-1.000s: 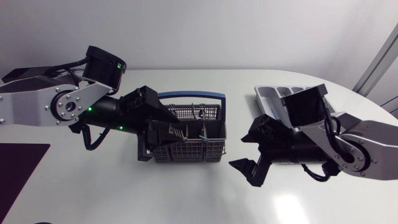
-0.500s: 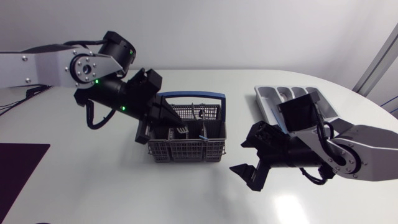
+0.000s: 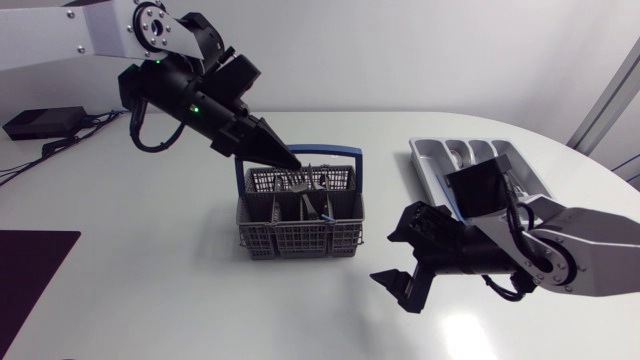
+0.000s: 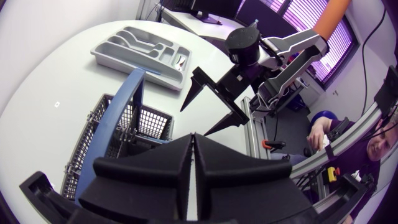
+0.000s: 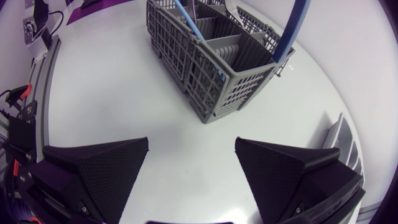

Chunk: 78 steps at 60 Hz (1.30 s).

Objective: Unload the cutlery basket into the drawer organizer.

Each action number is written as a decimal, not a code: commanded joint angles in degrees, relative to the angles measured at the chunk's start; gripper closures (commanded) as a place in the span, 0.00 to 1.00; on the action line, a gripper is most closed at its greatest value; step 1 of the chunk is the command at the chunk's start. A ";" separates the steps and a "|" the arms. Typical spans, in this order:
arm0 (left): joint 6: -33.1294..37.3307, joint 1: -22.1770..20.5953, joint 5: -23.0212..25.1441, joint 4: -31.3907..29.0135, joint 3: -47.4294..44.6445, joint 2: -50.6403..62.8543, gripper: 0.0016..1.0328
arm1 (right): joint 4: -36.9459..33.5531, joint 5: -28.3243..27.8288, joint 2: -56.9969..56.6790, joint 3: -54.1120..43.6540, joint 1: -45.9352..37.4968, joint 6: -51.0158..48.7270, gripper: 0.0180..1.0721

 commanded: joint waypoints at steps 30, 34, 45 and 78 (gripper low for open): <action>-5.46 -6.11 0.82 6.63 -12.99 -31.33 0.97 | -8.76 -0.03 -20.46 2.60 1.12 1.02 0.05; -5.55 -7.95 0.12 8.21 -15.63 -31.94 0.97 | -10.52 -0.03 -23.18 3.65 1.56 1.02 0.05; -7.22 -12.79 -1.81 16.65 -23.10 -32.29 0.97 | -14.21 0.06 -26.96 6.29 4.46 1.37 0.05; -13.81 -21.93 -7.88 29.83 -26.18 -26.76 0.97 | -6.74 4.36 -22.74 4.44 16.41 1.28 0.61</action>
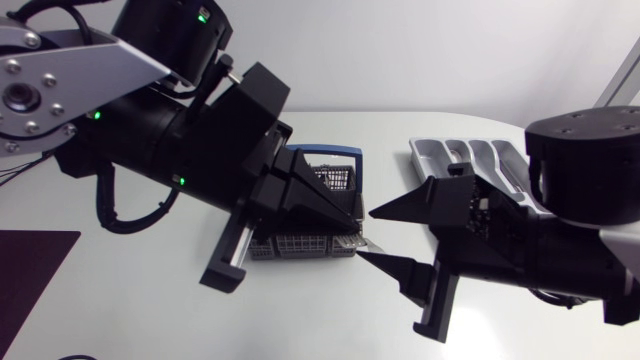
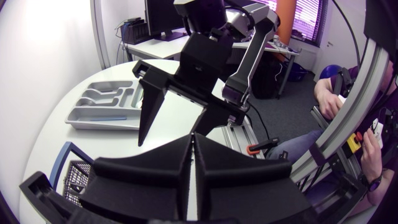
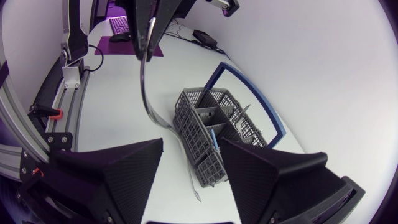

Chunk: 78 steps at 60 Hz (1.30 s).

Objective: Unload the cutlery basket into the drawer organizer.

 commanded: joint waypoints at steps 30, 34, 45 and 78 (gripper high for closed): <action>-3.13 -0.29 -0.54 1.86 1.24 1.15 0.69 | 1.26 -0.45 1.02 -3.39 0.65 -0.51 0.95; -4.28 0.68 -0.98 1.94 2.73 1.15 0.47 | 0.30 -0.36 0.23 -3.66 0.56 -0.43 0.95; -12.36 5.51 -3.17 8.18 6.86 0.36 0.18 | -3.48 0.08 -3.47 -4.71 -1.37 -0.60 0.95; -17.64 -1.87 -38.33 18.12 -5.62 3.00 0.17 | 6.19 2.80 20.97 8.73 -46.11 -0.78 0.95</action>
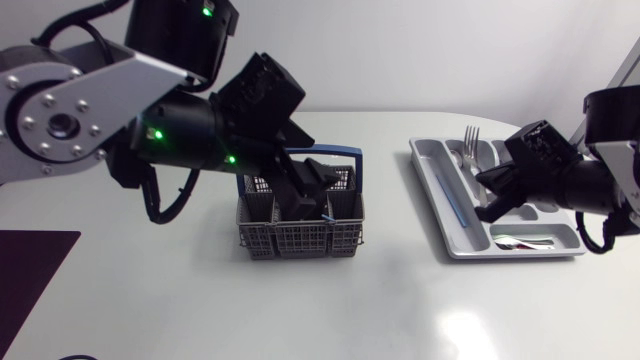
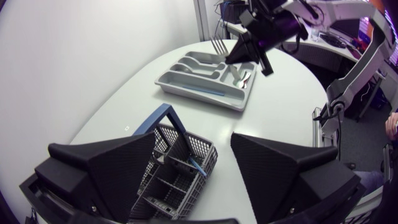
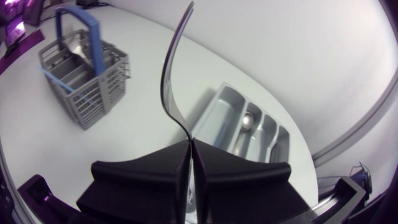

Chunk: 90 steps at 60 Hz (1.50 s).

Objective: Unload the cutlery basket into the drawer organizer.

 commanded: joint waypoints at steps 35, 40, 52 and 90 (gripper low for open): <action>-1.93 -1.48 -14.04 11.26 -8.66 4.13 0.17 | 4.41 18.50 46.72 36.62 -10.56 13.27 0.95; -2.19 -0.60 -14.04 12.05 -9.19 3.78 0.17 | 2.30 20.08 50.67 40.75 -10.12 14.76 0.95; -2.19 0.28 -14.04 12.84 -10.33 3.07 0.17 | -1.92 22.36 59.20 48.04 -9.86 16.43 0.94; -2.63 0.28 -19.14 19.35 -14.29 0.97 0.17 | -1.30 23.16 53.13 42.24 -8.10 16.43 0.42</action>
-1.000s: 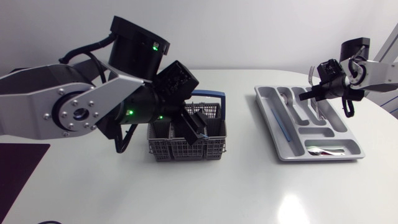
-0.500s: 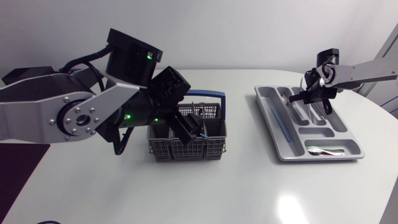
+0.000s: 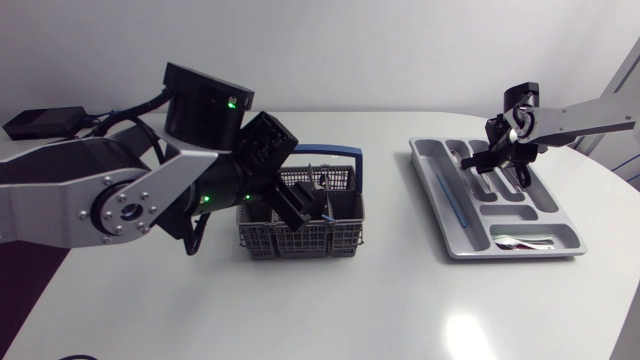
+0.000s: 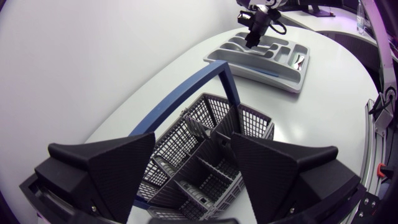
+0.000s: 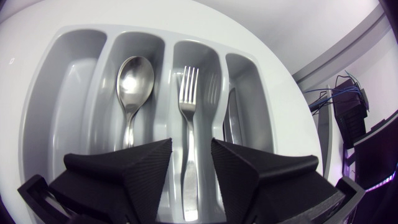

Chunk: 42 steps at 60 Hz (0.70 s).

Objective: Unload the cutlery basket into the drawer organizer.

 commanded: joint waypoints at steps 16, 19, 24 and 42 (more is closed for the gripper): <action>-0.64 2.32 -0.69 2.59 -3.26 -3.26 0.17 | 6.05 -7.57 -28.85 -24.03 7.74 -1.96 0.39; -0.46 2.41 -0.69 2.94 -3.79 -3.26 0.17 | 5.70 -9.07 -34.12 -27.19 10.46 -1.79 0.39; -0.46 2.41 -0.69 3.73 -4.67 -3.35 0.17 | 5.43 -10.56 -41.07 -31.06 15.03 -0.73 0.39; 0.60 2.59 -0.17 7.60 -7.92 -3.79 0.17 | 3.41 -12.58 -52.05 -37.04 35.33 8.58 0.39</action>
